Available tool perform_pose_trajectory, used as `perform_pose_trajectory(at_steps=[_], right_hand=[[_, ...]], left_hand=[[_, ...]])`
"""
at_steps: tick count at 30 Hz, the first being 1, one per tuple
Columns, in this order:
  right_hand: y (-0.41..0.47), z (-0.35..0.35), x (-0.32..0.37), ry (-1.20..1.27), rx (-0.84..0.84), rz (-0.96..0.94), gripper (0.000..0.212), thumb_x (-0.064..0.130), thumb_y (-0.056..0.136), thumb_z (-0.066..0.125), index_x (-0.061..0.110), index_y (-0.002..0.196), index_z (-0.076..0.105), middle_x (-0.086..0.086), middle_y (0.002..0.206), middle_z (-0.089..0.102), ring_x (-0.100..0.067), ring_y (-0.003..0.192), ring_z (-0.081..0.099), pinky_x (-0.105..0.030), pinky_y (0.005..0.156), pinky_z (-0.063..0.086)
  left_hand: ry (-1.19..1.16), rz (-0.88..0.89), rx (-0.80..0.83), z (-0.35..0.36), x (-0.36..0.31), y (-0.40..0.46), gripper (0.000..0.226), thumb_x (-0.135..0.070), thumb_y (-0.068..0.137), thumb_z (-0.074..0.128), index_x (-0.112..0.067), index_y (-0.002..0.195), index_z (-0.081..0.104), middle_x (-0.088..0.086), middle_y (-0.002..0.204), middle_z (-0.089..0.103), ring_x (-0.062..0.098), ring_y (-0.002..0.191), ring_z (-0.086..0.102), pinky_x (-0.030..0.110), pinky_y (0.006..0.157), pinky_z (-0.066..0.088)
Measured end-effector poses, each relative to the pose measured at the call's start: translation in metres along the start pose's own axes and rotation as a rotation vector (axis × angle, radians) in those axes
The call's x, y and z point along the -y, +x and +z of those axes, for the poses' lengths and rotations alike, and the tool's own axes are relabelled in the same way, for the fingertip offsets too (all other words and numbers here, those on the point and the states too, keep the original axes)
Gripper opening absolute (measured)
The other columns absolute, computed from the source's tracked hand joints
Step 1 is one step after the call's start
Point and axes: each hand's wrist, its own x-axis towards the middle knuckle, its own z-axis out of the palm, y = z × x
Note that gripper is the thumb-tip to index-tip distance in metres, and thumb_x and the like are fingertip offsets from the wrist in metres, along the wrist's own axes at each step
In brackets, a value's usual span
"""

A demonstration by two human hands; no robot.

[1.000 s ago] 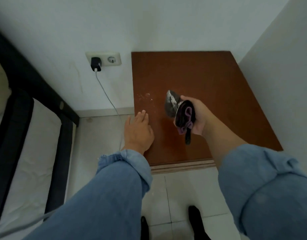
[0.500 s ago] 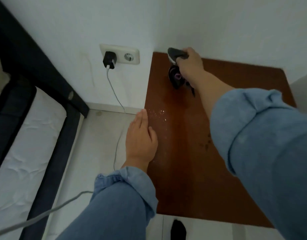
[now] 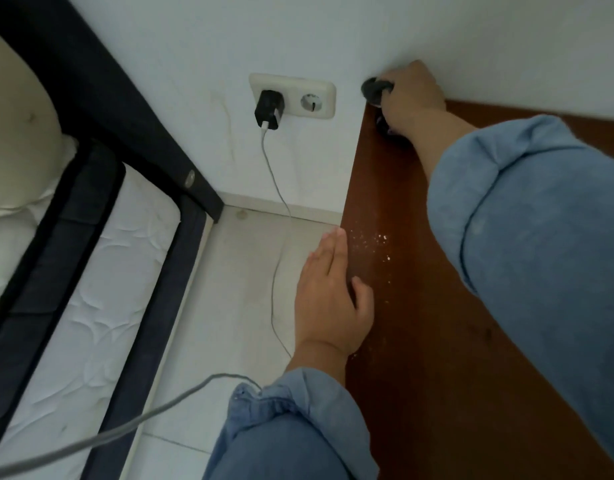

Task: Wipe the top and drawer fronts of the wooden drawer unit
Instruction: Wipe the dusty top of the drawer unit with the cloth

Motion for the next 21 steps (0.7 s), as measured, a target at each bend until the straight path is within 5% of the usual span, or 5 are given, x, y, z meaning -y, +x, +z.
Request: perform_pose_trajectory(at_steps=[8,12,15,19,21], right_hand=[[-0.108,0.001,-0.013,0.061,0.117,-0.154,0.031,0.019,0.095,0.043,0.031,0.115,0.062,-0.007,0.118,0.045,-0.033,0.100,0.055,-0.043,0.084,0.053],[-0.165,0.006,-0.025,0.115,0.138,-0.125,0.025,0.023,0.095,0.047,0.034,0.111,0.064,0.006,0.101,0.039,-0.024,0.083,0.057,-0.025,0.061,0.055],[-0.178,0.010,-0.028,0.105,0.141,-0.071,0.022,0.024,0.094,0.050,0.034,0.108,0.064,0.007,0.098,0.039,-0.019,0.084,0.050,-0.011,0.045,0.038],[-0.168,0.012,-0.027,0.101,0.108,-0.037,0.024,0.020,0.093,0.049,0.033,0.105,0.066,0.004,0.101,0.039,-0.023,0.097,0.050,-0.020,0.069,0.038],[-0.165,0.016,-0.027,0.117,0.105,-0.014,0.023,0.019,0.093,0.049,0.033,0.101,0.066,0.003,0.101,0.039,-0.026,0.101,0.050,-0.021,0.065,0.038]], left_hand=[[-0.036,-0.014,0.032,-0.004,-0.003,0.000,0.064,-0.016,0.084,0.033,-0.003,0.146,0.029,0.012,0.152,0.034,0.021,0.142,0.028,0.037,0.119,0.020],[-0.045,-0.005,0.069,-0.008,-0.004,0.000,0.068,-0.016,0.081,0.031,-0.003,0.147,0.026,0.012,0.154,0.029,0.022,0.144,0.025,0.033,0.120,0.014],[-0.066,-0.005,0.067,-0.010,-0.004,0.000,0.070,-0.018,0.079,0.030,-0.002,0.147,0.027,0.013,0.154,0.029,0.023,0.143,0.026,0.035,0.119,0.016],[-0.106,0.014,0.057,-0.010,-0.006,0.002,0.069,-0.019,0.079,0.031,0.000,0.146,0.028,0.014,0.153,0.031,0.024,0.143,0.027,0.036,0.118,0.018],[-0.102,0.013,0.065,-0.011,-0.004,0.001,0.068,-0.018,0.082,0.032,0.000,0.147,0.026,0.013,0.154,0.029,0.023,0.144,0.025,0.034,0.119,0.016]])
